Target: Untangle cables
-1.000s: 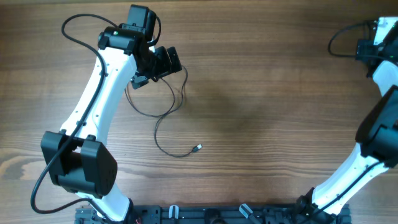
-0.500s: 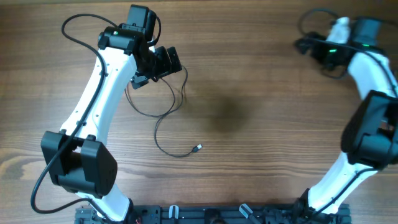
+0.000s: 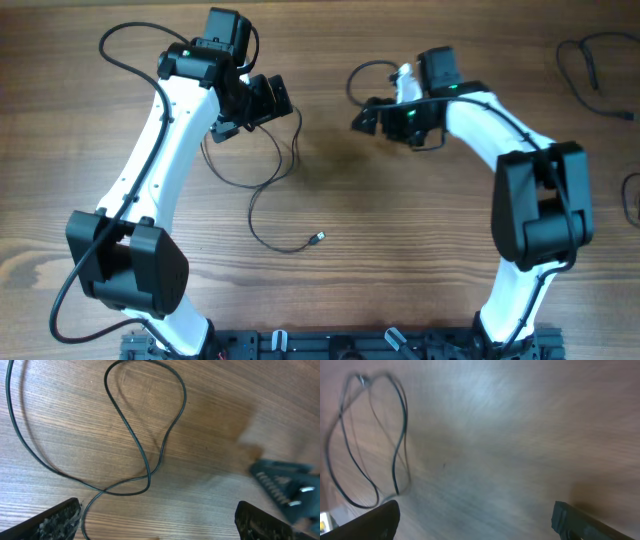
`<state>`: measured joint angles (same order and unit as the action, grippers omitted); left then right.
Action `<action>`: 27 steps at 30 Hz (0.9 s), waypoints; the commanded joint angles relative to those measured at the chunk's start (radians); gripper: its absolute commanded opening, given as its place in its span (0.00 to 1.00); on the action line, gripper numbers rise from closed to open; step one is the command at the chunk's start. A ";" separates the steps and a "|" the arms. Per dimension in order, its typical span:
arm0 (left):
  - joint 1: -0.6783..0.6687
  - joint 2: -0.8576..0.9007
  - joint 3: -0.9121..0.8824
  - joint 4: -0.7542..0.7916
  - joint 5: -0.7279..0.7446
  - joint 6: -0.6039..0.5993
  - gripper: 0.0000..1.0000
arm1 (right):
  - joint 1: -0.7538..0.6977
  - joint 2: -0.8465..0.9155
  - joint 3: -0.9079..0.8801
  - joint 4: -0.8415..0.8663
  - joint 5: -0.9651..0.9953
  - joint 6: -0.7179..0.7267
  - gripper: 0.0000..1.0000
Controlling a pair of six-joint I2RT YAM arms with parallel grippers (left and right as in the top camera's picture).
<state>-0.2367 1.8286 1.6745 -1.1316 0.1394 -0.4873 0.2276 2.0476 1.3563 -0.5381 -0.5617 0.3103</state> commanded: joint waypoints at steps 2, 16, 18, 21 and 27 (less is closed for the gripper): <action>0.002 0.007 -0.006 0.003 -0.031 0.013 1.00 | 0.096 -0.006 -0.044 0.006 0.057 0.087 1.00; 0.165 0.006 0.002 -0.101 -0.089 0.013 1.00 | 0.330 -0.005 -0.055 0.217 0.080 0.203 1.00; 0.204 0.004 0.002 -0.109 -0.089 0.013 1.00 | 0.354 -0.005 -0.055 0.233 0.103 0.223 1.00; 0.280 0.004 0.002 -0.126 -0.077 0.012 1.00 | 0.399 -0.005 -0.055 0.270 0.139 0.223 1.00; 0.383 0.004 0.002 -0.154 -0.043 0.012 1.00 | 0.480 -0.002 -0.055 0.316 0.321 0.224 1.00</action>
<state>0.1059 1.8290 1.6745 -1.2774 0.0772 -0.4835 0.6659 2.0460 1.3094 -0.2333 -0.4053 0.5205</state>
